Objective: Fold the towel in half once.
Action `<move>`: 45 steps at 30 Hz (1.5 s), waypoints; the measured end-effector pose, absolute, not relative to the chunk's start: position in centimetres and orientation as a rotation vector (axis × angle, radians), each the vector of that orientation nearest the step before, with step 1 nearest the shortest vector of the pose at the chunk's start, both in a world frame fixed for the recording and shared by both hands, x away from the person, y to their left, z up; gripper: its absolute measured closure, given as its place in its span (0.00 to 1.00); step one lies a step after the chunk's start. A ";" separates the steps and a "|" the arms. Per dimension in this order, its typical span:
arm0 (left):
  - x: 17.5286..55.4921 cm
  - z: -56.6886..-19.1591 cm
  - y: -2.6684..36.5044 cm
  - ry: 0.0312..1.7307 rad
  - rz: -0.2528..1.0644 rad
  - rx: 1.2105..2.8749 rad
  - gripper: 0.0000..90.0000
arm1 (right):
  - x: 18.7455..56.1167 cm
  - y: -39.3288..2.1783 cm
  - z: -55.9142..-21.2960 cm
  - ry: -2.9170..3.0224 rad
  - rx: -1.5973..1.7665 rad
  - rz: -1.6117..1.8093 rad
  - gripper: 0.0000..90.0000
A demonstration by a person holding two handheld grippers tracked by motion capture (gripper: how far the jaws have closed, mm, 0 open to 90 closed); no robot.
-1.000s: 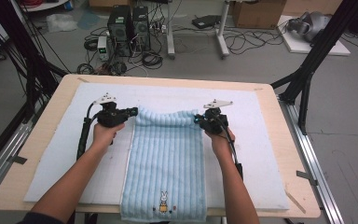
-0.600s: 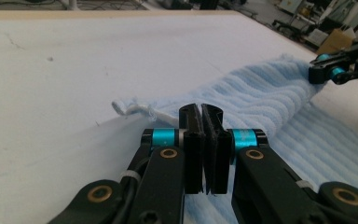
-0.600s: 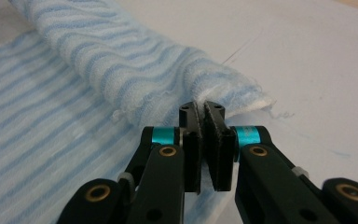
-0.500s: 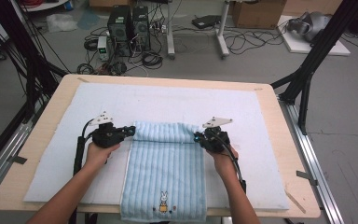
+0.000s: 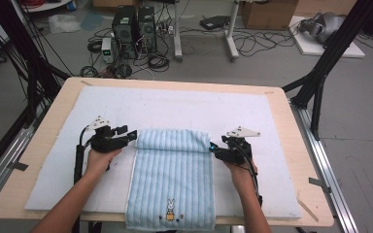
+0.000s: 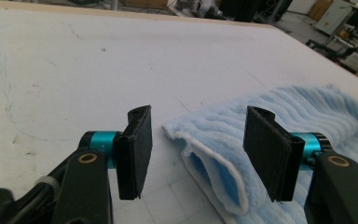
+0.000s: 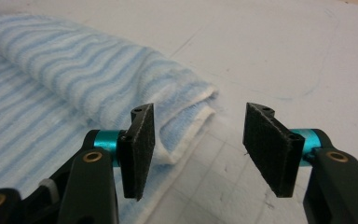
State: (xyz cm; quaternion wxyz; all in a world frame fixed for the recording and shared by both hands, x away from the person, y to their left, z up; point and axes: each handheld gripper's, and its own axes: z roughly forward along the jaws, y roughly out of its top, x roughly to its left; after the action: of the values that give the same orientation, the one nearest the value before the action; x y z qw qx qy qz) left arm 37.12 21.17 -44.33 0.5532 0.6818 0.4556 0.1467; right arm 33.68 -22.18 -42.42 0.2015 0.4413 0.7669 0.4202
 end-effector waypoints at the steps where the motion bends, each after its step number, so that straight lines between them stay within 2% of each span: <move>1: 37.3 -44.4 21.2 1.088 0.348 1.603 0.47 | 33.7 -22.3 -42.4 2.141 1.229 1.177 0.47; 11: 40.5 -45.2 19.1 1.148 0.247 1.718 0.47 | 34.1 -22.3 -42.5 2.133 1.240 1.179 0.44; 15: 40.8 -45.2 18.2 1.149 0.248 1.766 0.49 | 34.8 -22.6 -42.3 2.112 1.272 1.209 0.43; 18: 40.7 -45.2 17.7 1.131 0.282 1.804 0.56 | 35.4 -22.6 -42.2 2.109 1.287 1.204 0.43; 24: 40.4 -45.1 17.3 1.076 0.302 1.836 0.90 | 37.3 -21.8 -42.3 2.132 1.328 1.182 0.43; 25: 40.4 -45.1 17.3 1.069 0.298 1.834 0.92 | 37.7 -21.7 -42.4 2.135 1.332 1.192 0.44; 27: 40.3 -45.1 17.5 1.060 0.289 1.830 0.96 | 38.4 -21.1 -42.5 2.145 1.349 1.174 0.45; 33: 40.2 -44.8 18.2 1.058 0.269 1.788 0.96 | 41.0 -19.4 -43.0 2.230 1.400 1.156 0.45; 35: 40.1 -44.6 18.3 1.050 0.264 1.780 0.96 | 41.7 -18.9 -43.6 2.302 1.443 1.141 0.53; 38: 40.0 -44.4 18.5 1.045 0.265 1.768 0.96 | 41.8 -18.4 -43.9 2.346 1.342 1.065 0.80; 39: 40.0 -44.3 18.6 1.042 0.268 1.762 0.96 | 41.6 -18.3 -43.7 2.335 1.322 1.048 0.85; 41: 39.9 -44.1 18.8 1.034 0.268 1.741 0.96 | 41.5 -18.3 -43.3 2.306 1.270 1.033 0.90; 45: 39.5 -43.7 19.0 1.018 0.270 1.710 0.96 | 40.9 -18.5 -42.3 2.253 1.217 1.038 0.92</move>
State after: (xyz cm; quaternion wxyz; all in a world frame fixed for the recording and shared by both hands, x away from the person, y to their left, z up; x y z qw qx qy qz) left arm 39.55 19.03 -43.72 0.5367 0.7184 0.4278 0.1135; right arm 40.89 -18.46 -42.31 0.1879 0.4327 0.8009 0.3688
